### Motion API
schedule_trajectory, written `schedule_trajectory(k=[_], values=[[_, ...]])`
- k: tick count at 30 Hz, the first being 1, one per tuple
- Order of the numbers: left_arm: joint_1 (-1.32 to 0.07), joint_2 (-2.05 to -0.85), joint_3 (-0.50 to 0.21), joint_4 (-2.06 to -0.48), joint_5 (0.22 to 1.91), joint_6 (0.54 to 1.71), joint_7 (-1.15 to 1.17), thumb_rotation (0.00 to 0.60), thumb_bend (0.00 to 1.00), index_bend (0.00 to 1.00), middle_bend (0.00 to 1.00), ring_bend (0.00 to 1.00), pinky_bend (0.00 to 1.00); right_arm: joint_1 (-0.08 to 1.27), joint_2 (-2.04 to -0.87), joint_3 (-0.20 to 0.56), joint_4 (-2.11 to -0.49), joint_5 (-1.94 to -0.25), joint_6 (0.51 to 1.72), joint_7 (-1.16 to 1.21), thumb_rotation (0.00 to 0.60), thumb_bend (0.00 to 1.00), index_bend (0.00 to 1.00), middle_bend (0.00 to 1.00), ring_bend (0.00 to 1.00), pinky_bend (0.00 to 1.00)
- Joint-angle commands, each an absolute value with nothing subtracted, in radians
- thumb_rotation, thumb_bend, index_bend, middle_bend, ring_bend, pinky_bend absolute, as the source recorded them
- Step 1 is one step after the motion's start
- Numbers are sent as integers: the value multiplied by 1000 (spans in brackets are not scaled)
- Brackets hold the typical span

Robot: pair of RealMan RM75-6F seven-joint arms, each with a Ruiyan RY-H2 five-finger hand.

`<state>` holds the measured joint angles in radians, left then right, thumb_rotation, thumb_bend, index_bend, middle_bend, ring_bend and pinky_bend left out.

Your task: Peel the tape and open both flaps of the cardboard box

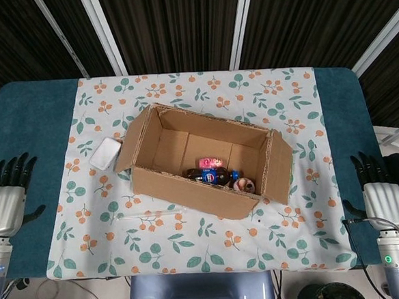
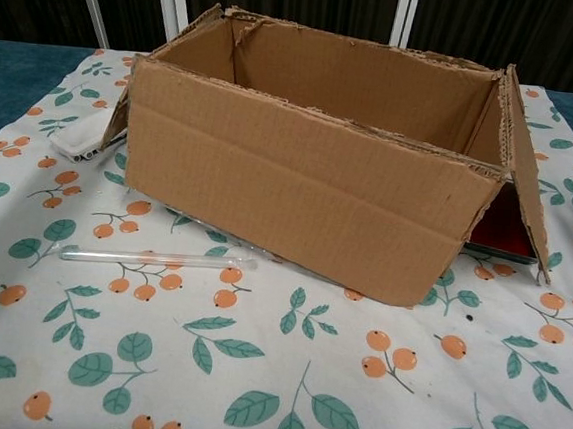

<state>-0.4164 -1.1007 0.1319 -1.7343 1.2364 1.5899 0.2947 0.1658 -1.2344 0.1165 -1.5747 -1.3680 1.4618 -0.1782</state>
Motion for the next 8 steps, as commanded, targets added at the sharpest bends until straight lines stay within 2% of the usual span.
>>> schedule_trajectory(k=[1,8], values=[[-332,-1174,165,-1605,1309,1662,221,600,124,0,0,0,0,162,-1236,110,-1573,-1382,1470,-193,600,248,0,0,0,234],[-286,-1215,156,-1503,1367,1678,176,600,123,0,0,0,0,163,-1250,103,-1549,-1421,1487,-201,600,245,0,0,0,234]])
